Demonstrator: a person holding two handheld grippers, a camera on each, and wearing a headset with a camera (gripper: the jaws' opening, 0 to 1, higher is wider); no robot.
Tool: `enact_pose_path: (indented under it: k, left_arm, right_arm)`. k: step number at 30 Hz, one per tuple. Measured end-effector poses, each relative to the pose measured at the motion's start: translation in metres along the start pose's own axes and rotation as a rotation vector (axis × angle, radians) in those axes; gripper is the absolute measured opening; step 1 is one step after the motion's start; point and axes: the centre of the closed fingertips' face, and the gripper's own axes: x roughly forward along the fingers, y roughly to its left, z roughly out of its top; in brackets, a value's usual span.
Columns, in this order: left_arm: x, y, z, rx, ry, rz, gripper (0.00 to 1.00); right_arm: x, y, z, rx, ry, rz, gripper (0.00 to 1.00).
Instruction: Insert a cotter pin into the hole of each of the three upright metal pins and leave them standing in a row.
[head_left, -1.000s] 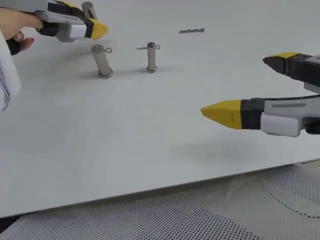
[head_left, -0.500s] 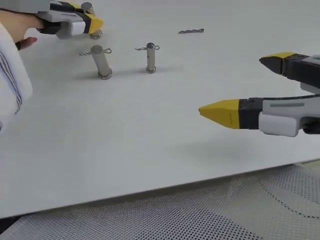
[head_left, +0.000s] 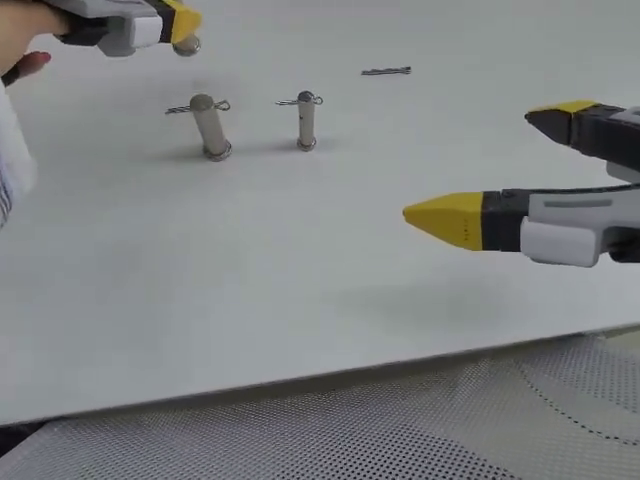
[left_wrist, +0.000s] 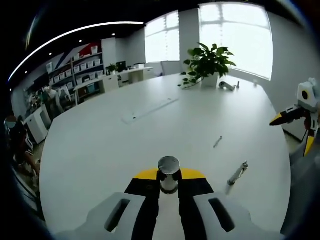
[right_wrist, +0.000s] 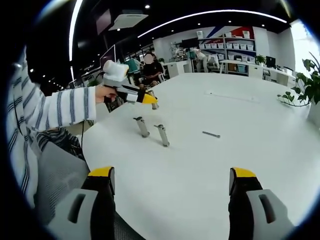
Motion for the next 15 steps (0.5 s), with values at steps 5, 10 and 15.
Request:
enact_pose_path:
  k: [5,10,15]
  left_arm:
    - [-0.022,-0.028,0.023,0.046,-0.035,-0.051,0.09]
    - [-0.034,-0.054,0.031,0.079,-0.056,-0.104,0.09]
    - [-0.041,-0.082,0.020,0.095,-0.036,-0.131,0.09]
  right_arm:
    - [-0.001,0.001,0.003,-0.014,-0.011,0.005,0.93]
    - [-0.003,0.004,0.005,-0.023,-0.023,0.011,0.93]
    - [-0.009,0.007,0.006,-0.033,-0.031,0.011,0.93]
